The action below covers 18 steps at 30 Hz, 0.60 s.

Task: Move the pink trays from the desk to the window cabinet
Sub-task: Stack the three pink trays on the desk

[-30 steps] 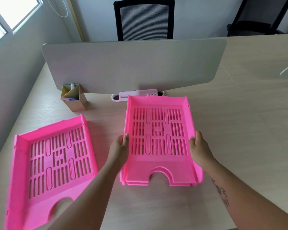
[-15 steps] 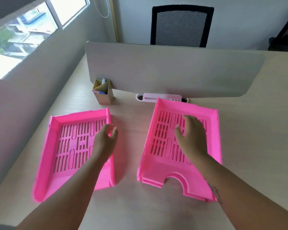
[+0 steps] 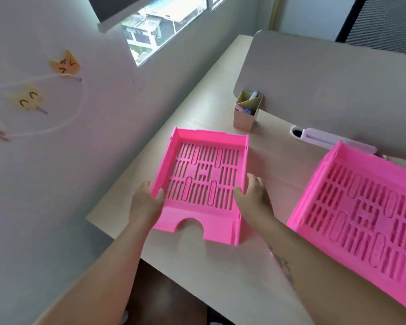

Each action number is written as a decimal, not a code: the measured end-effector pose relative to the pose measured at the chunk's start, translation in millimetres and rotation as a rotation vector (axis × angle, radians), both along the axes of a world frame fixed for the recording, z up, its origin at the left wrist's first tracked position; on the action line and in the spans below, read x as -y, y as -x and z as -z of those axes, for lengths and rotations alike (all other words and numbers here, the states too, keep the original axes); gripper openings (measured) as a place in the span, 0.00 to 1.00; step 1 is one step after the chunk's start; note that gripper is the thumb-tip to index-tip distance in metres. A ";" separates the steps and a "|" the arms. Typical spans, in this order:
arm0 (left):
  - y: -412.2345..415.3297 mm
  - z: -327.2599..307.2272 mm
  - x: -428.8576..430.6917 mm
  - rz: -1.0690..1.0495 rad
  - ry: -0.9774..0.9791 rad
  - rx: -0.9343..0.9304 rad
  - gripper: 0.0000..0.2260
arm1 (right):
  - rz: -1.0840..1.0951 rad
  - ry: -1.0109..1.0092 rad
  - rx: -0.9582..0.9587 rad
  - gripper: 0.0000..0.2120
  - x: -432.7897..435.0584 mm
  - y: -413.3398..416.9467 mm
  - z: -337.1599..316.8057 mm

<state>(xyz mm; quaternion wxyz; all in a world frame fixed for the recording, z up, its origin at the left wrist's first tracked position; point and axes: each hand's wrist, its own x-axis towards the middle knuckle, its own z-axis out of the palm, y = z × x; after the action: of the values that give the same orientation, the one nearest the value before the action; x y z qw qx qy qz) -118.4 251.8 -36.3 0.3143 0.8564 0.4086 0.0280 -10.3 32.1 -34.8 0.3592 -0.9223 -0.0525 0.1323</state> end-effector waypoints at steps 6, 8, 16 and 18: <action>9.5 13.3 -14.8 -0.060 0.091 0.001 0.12 | 0.196 -0.062 -0.273 0.07 -8.1 6.9 26.5; 8.9 7.0 -19.1 -0.049 0.095 -0.010 0.10 | 0.254 -0.064 -0.238 0.06 -8.7 5.7 23.0; -0.1 -48.5 -17.8 0.022 0.106 0.112 0.06 | 0.203 -0.148 -0.050 0.03 5.8 2.9 -28.3; -6.7 -58.6 -9.6 0.048 0.125 0.117 0.06 | 0.221 -0.173 -0.005 0.04 20.6 5.2 -38.3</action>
<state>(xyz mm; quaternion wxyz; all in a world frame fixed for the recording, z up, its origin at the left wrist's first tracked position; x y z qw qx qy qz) -111.6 261.5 22.3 0.3909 0.8417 0.3697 0.0448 -15.5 11.6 3.5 0.4497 -0.8879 0.0390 0.0891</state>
